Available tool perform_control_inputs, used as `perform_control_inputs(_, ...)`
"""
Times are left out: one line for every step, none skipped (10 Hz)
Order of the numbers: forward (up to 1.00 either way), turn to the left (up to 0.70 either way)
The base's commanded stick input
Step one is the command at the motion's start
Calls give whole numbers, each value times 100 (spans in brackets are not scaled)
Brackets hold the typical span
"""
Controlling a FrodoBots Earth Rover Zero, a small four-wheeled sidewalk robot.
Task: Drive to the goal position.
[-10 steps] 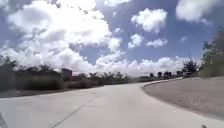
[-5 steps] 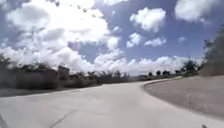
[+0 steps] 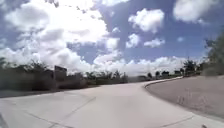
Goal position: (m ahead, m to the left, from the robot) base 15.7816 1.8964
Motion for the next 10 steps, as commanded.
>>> perform_control_inputs(100, 0)
perform_control_inputs(100, 0)
perform_control_inputs(100, 0)
perform_control_inputs(100, 0)
perform_control_inputs(100, 0)
perform_control_inputs(100, 0)
perform_control_inputs(100, 0)
perform_control_inputs(100, 0)
perform_control_inputs(100, 0)
perform_control_inputs(100, 0)
